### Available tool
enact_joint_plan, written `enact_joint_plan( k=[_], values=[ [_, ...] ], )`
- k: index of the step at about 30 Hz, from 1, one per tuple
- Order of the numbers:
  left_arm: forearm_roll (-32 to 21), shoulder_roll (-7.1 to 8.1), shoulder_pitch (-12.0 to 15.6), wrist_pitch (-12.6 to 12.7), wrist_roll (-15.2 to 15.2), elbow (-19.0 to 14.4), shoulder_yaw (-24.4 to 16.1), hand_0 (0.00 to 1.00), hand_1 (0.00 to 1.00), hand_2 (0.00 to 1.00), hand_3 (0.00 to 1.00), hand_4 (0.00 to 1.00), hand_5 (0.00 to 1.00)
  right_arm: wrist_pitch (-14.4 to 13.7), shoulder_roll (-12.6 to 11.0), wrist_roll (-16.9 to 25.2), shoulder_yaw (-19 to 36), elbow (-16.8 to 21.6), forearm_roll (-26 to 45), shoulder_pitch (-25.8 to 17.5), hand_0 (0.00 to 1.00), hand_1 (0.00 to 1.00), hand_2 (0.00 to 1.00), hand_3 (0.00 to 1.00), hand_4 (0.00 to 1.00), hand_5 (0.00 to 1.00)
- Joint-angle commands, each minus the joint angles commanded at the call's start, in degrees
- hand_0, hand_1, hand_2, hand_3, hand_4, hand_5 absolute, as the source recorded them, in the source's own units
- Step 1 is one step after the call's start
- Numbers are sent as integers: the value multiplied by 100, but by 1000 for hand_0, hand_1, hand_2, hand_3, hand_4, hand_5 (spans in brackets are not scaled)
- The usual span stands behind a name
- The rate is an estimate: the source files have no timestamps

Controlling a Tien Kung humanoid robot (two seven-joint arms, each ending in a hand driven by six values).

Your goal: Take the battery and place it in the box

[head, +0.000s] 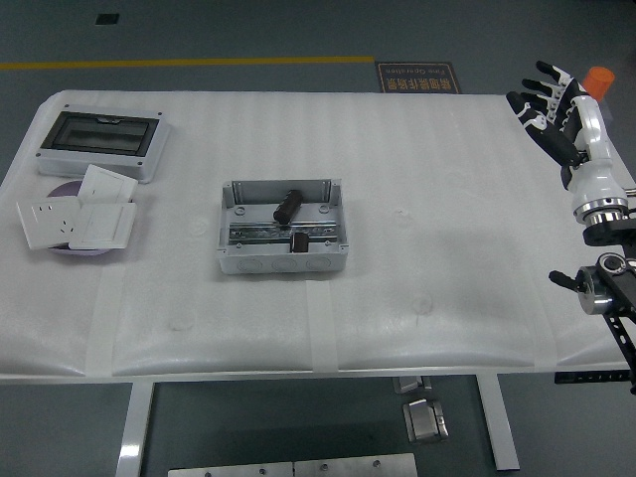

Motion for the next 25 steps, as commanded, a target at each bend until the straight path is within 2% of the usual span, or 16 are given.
enact_joint_plan(
  k=[7, 16, 17, 22, 23, 25],
  values=[
    [-83, -35, 4, 14, -32, 0, 50, 651, 680, 520, 595, 428, 517, 169, 33, 119, 136, 269, 743, -193, 811, 735, 754, 874, 977, 532],
    [-110, -38, -11, 22, -66, 0, 71, 651, 680, 519, 596, 428, 517, 171, 37, 136, 451, 411, 751, -414, 809, 736, 758, 873, 970, 543],
    [-119, -38, -13, 22, -69, 0, 79, 651, 681, 516, 595, 428, 517, 170, 35, 150, 494, 412, 764, -428, 792, 764, 824, 875, 963, 542],
    [-116, -24, -44, 15, -73, 0, 97, 651, 681, 516, 595, 428, 517, 178, 7, 150, 636, 419, 747, -462, 792, 764, 824, 875, 963, 542],
    [-122, -14, -53, 12, -74, 0, 109, 651, 681, 515, 595, 429, 516, 177, -1, 146, 664, 420, 741, -471, 739, 788, 890, 885, 957, 539],
    [-132, 14, -70, 7, -77, 0, 131, 651, 681, 515, 595, 429, 516, 174, -14, 141, 714, 419, 742, -490, 739, 788, 890, 885, 957, 539]
  ],
)
